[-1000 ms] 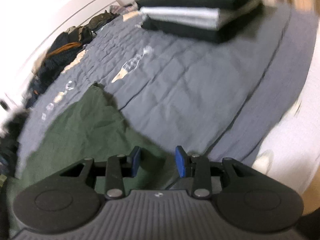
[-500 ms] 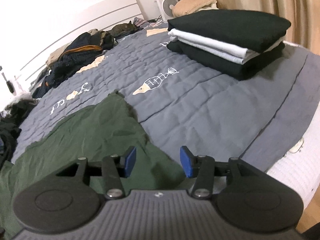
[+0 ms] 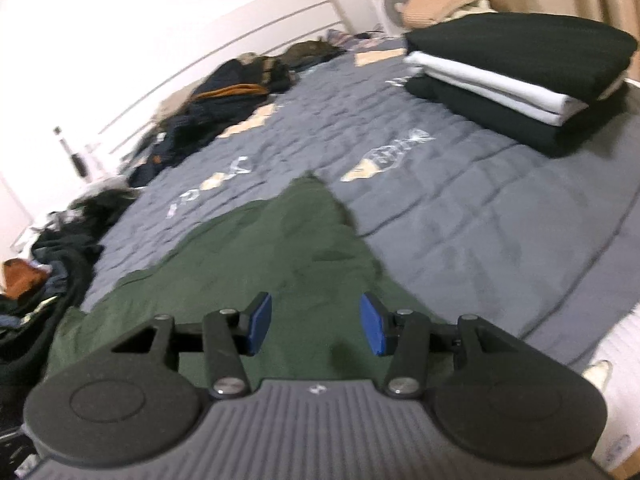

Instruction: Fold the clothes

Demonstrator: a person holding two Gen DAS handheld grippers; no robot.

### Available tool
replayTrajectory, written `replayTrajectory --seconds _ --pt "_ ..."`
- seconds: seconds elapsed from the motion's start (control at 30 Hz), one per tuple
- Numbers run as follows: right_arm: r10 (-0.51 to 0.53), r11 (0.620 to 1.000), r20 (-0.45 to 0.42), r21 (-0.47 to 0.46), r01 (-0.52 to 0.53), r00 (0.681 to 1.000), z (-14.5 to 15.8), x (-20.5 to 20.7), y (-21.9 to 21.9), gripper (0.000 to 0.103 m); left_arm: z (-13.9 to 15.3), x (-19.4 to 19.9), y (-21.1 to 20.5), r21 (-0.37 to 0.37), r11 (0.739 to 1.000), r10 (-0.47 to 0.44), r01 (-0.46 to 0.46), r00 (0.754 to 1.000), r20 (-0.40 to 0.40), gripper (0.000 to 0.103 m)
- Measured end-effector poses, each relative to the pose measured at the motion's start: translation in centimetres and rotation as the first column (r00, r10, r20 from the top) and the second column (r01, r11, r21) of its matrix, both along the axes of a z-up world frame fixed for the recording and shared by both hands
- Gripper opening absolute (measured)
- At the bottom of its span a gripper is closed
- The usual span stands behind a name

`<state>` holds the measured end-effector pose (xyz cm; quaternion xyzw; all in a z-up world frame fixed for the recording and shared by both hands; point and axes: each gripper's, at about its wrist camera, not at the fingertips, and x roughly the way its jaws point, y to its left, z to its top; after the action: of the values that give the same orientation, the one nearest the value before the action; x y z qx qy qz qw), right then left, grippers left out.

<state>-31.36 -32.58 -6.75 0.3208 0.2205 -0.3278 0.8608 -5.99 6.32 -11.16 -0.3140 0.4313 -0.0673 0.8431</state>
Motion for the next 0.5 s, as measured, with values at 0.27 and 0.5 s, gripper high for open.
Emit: replayTrajectory --seconds 0.27,0.5 --pt "0.068 0.998 0.027 0.018 -0.068 0.997 0.2 1.2 1.0 0.049 -0.5 -0.1 -0.6 -0.015 0.999 -0.035 0.035 0.999 0.005 0.034" --pt "0.105 0.993 0.037 0.043 -0.106 0.994 0.1 1.8 1.5 0.049 0.3 -0.7 -1.5 0.053 0.998 -0.035 0.032 0.997 0.067 0.017"
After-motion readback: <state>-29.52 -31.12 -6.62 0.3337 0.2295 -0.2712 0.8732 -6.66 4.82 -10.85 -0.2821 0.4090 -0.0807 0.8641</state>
